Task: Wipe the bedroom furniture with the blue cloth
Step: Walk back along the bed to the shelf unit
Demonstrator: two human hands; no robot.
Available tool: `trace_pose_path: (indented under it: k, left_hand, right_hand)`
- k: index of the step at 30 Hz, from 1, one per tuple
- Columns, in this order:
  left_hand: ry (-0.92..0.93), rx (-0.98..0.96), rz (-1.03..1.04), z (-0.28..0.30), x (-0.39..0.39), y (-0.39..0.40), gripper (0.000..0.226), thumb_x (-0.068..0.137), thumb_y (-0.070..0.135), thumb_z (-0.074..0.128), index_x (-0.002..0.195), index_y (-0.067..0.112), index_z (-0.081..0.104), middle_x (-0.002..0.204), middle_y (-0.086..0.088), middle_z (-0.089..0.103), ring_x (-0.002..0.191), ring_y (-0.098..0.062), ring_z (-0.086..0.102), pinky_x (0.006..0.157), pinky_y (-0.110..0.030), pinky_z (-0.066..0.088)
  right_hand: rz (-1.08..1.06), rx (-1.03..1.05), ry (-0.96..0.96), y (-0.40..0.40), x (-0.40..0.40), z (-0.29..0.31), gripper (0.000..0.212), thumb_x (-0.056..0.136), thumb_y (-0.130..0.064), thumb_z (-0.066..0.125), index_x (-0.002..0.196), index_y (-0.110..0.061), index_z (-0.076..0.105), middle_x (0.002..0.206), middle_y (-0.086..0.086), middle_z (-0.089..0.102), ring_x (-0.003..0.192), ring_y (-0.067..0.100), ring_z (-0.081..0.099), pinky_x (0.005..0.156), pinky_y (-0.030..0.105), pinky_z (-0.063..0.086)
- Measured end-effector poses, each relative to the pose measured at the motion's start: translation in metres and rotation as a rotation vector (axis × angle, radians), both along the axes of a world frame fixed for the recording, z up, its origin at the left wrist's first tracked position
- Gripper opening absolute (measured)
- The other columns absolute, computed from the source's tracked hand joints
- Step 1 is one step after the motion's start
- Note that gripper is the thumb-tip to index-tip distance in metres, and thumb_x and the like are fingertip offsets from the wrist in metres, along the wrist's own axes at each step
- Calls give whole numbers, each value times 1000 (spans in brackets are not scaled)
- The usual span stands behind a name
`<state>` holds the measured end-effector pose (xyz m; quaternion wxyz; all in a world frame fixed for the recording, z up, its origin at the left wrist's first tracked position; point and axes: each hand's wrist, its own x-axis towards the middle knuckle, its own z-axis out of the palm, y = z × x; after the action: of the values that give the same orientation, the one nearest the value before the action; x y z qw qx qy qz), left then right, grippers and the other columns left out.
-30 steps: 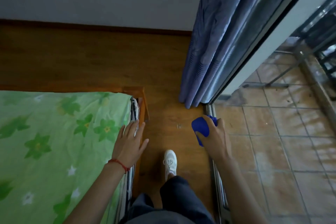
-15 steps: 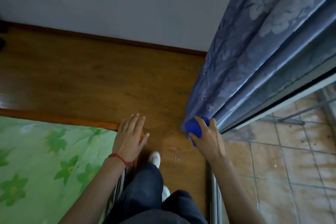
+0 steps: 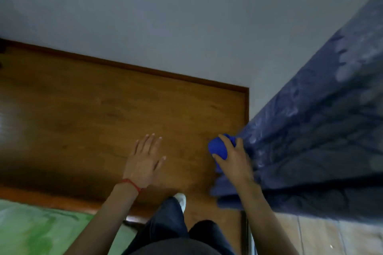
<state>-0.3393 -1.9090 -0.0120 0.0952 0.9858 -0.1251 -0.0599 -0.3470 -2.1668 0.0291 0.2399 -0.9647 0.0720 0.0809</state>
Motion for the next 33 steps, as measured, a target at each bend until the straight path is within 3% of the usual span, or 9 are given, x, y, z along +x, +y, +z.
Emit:
trace_pose_path:
  k: [4, 14, 22, 28, 30, 33]
  left_hand:
    - [17, 27, 13, 4, 56, 2, 62, 90, 44, 31, 123, 1, 60, 123, -20, 60, 112, -36, 58, 91, -54, 43]
    - [18, 40, 97, -1, 173, -19, 55, 84, 41, 48, 120, 2, 62, 121, -20, 61, 111, -35, 59, 89, -52, 45]
    - [44, 37, 213, 0, 272, -44, 71, 98, 50, 13, 123, 2, 59, 122, -20, 60, 113, -35, 58, 90, -53, 45]
    - [37, 18, 338, 2, 308, -45, 60, 87, 44, 34, 122, 1, 60, 121, -22, 60, 111, -36, 58, 90, -53, 44]
    - [41, 9, 380, 1, 313, -39, 61, 90, 46, 32, 121, 1, 60, 120, -22, 61, 110, -37, 59, 88, -54, 44]
    - [72, 7, 440, 1, 316, -25, 72, 99, 51, 12, 122, 2, 59, 121, -21, 60, 111, -37, 58, 89, -54, 44]
  right_hand:
    - [-6, 35, -28, -2, 59, 5, 57, 85, -30, 60, 135, -26, 35, 127, 9, 33, 103, 26, 49, 85, 35, 48]
    - [56, 5, -6, -20, 200, 3, 59, 86, -31, 59, 138, -27, 31, 127, 9, 34, 101, 24, 49, 81, 31, 43]
    - [128, 6, 3, -55, 322, 4, 59, 88, -33, 57, 139, -29, 29, 128, 7, 32, 91, 18, 47, 74, 24, 39]
    - [237, 3, 23, -53, 385, 5, 61, 87, -33, 58, 140, -29, 27, 126, 7, 33, 87, 12, 43, 79, 24, 43]
    - [300, 10, 35, -41, 401, 4, 60, 87, -32, 58, 139, -28, 28, 126, 6, 33, 89, 11, 42, 82, 24, 42]
    - [396, 6, 51, -17, 420, 3, 59, 87, -33, 58, 139, -29, 28, 126, 6, 33, 93, 14, 45, 81, 25, 43]
